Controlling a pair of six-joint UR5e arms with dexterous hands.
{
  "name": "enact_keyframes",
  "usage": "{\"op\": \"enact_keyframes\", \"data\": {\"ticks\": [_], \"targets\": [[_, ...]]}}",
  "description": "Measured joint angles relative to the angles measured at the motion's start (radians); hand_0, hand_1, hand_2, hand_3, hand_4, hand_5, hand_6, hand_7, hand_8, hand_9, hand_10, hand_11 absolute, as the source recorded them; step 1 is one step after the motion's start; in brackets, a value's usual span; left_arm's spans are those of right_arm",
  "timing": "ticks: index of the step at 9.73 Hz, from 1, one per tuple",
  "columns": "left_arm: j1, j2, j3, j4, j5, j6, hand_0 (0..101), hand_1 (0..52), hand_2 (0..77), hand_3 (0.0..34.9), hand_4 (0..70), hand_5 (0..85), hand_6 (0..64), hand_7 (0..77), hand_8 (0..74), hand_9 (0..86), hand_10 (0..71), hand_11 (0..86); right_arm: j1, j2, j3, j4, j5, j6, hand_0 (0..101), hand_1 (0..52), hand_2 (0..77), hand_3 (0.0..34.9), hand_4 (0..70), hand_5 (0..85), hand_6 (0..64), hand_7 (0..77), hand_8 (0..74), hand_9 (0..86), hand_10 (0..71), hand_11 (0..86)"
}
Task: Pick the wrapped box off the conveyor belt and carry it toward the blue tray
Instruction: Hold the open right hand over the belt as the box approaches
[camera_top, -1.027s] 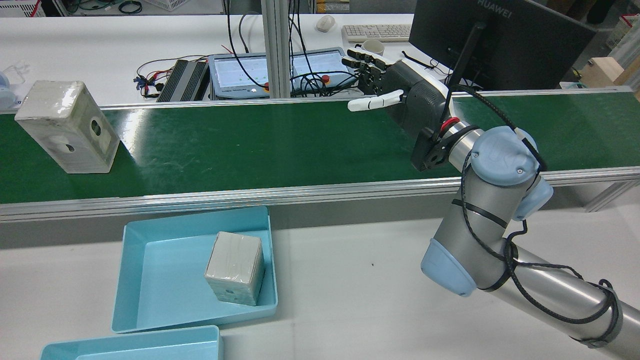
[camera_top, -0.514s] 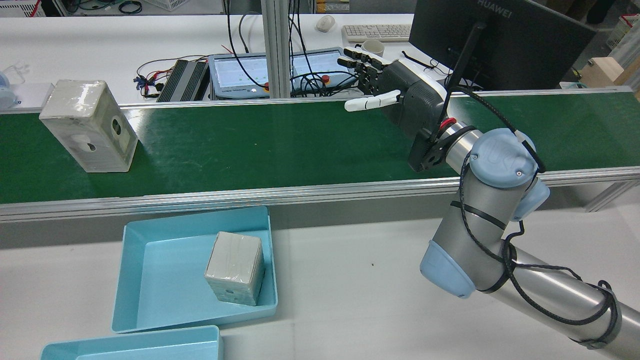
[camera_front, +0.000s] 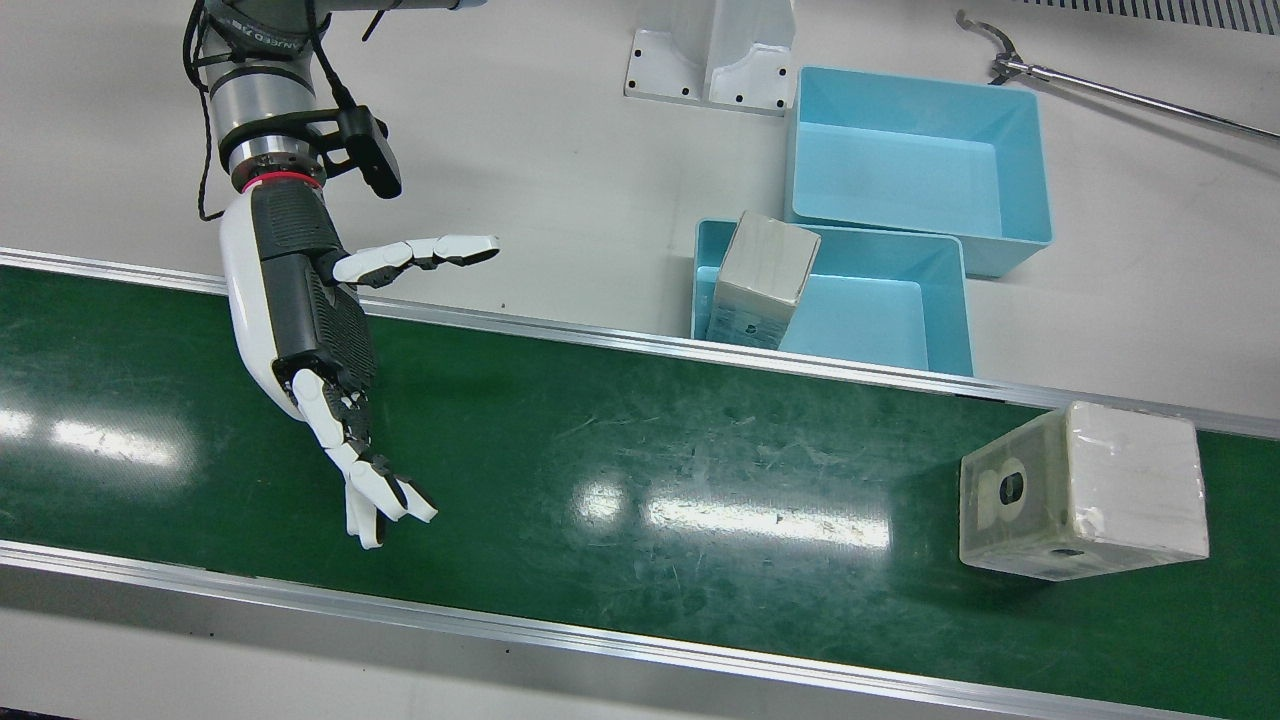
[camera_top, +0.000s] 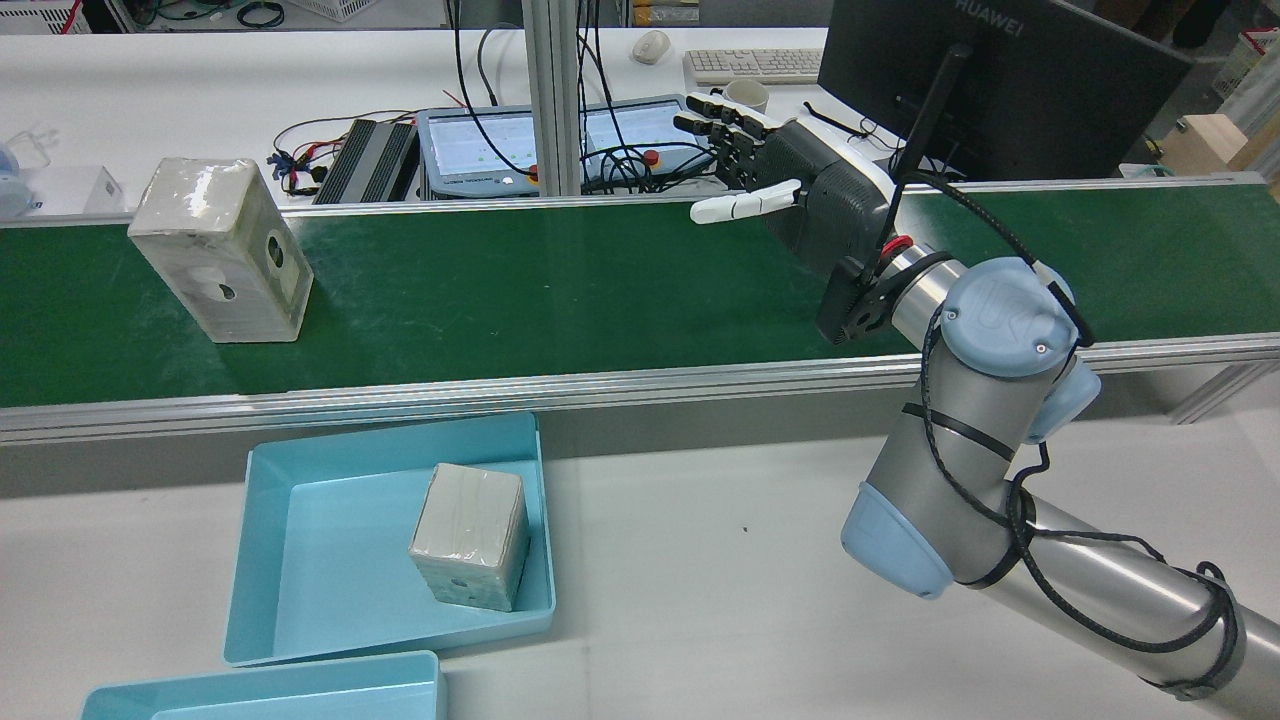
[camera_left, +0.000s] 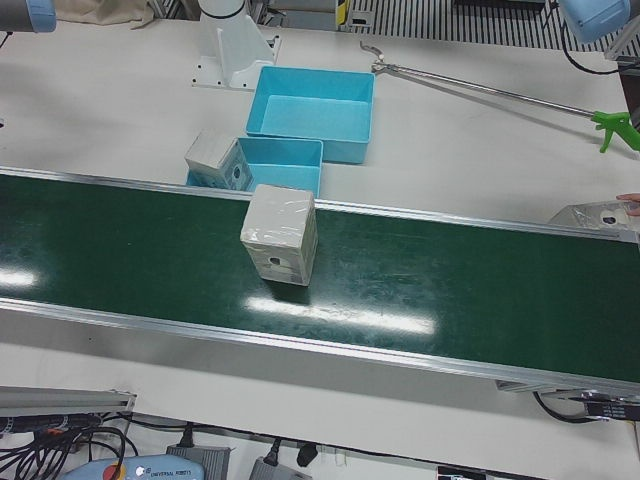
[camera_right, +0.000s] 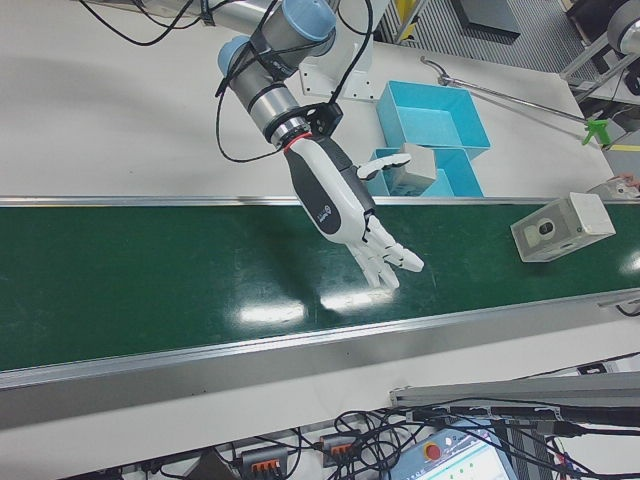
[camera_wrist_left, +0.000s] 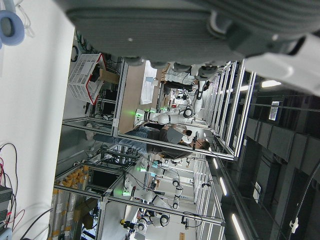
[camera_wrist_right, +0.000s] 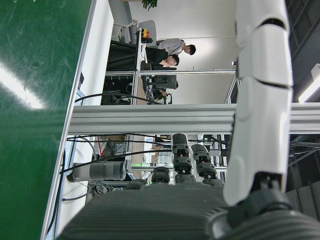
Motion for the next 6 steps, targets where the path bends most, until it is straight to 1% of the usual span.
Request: {"op": "enact_keyframes", "data": {"ticks": [1, 6], "targets": [[0.000, 0.000, 0.000, 0.000, 0.000, 0.000, 0, 0.0, 1.1, 0.0, 0.0, 1.1, 0.5, 0.5, 0.5, 0.0, 0.5, 0.5, 0.000, -0.001, 0.000, 0.000, 0.000, 0.000, 47, 13.6, 9.3, 0.0, 7.1, 10.9, 3.8, 14.7, 3.3, 4.4, 0.0, 1.1], [0.000, 0.000, 0.000, 0.000, 0.000, 0.000, 0, 0.0, 1.1, 0.0, 0.5, 1.1, 0.0, 0.5, 0.5, 0.5, 0.5, 0.5, 0.000, -0.002, -0.002, 0.000, 0.000, 0.000, 47, 13.1, 9.8, 0.0, 7.1, 10.9, 4.4, 14.7, 3.3, 4.4, 0.0, 1.1]]}}
